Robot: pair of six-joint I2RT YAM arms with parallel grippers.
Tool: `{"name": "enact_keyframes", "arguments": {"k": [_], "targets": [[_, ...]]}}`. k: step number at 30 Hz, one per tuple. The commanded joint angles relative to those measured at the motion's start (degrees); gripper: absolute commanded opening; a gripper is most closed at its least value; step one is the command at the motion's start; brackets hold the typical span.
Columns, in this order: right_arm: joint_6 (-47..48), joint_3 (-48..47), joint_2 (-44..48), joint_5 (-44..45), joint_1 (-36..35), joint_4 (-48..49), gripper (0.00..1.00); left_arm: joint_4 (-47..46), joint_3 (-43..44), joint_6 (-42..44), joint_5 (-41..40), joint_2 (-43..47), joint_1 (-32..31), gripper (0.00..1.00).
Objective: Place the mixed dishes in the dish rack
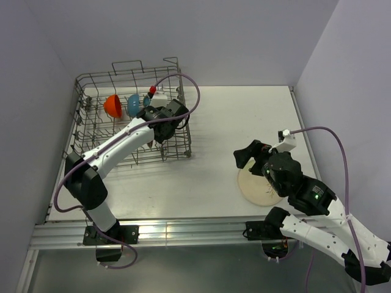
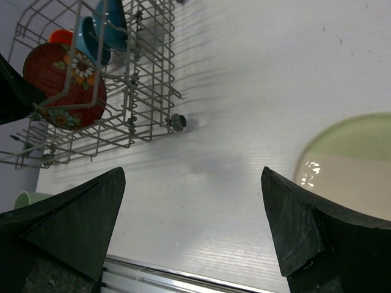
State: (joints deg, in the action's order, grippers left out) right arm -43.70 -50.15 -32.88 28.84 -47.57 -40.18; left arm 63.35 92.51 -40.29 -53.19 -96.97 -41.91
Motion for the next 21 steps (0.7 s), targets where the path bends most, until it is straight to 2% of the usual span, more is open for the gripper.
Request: {"name": "enact_keyframes", "arguments": {"k": [1,4,5,6,7,9,10,13,18,20,21], "targets": [[-1.91,1.28,0.19,0.25,0.55,-1.3,1.0,-2.7,-0.57,-1.19,-0.43,0.03,0.43,0.0],[-3.23,1.72,-1.3,-0.89,0.81,-2.18,1.0,-4.02,-1.98,-1.1,0.63,-0.33,0.6,0.28],[-3.84,1.98,-1.83,-1.24,1.07,-2.53,1.0,-4.64,-2.59,-1.02,1.33,-0.33,0.69,0.45],[-4.02,2.16,-2.53,-2.03,1.25,-2.53,1.0,-4.99,-2.95,-0.67,1.68,-0.24,0.78,0.53],[-4.11,2.68,-2.8,-2.56,1.25,-2.36,1.0,-5.25,-3.47,-0.66,2.12,-0.15,0.78,0.65],[-4.46,3.39,-3.06,-3.7,1.52,-1.74,1.0,-5.87,-3.83,-0.49,2.39,0.38,0.78,0.73],[-4.46,4.0,-3.24,-4.66,1.52,-0.96,1.0,-5.78,-3.74,-0.66,2.3,0.55,0.95,0.81],[-4.64,4.53,-3.24,-5.72,1.6,-0.07,1.0,-3.95,-2.34,-1.45,0.99,1.95,0.95,0.85],[-3.85,4.01,-3.24,-5.29,1.69,-0.16,1.0,-2.18,-1.45,-1.46,-0.25,10.64,1.57,0.86],[-3.23,3.4,-3.15,-5.02,1.69,-0.25,1.0,-2.88,-3.9,-1.11,1.58,16.16,3.84,0.85],[-3.06,3.31,-2.98,-5.11,1.69,-0.25,1.0,-4.45,-5.48,0.72,5.77,18.55,6.38,0.84]]}}
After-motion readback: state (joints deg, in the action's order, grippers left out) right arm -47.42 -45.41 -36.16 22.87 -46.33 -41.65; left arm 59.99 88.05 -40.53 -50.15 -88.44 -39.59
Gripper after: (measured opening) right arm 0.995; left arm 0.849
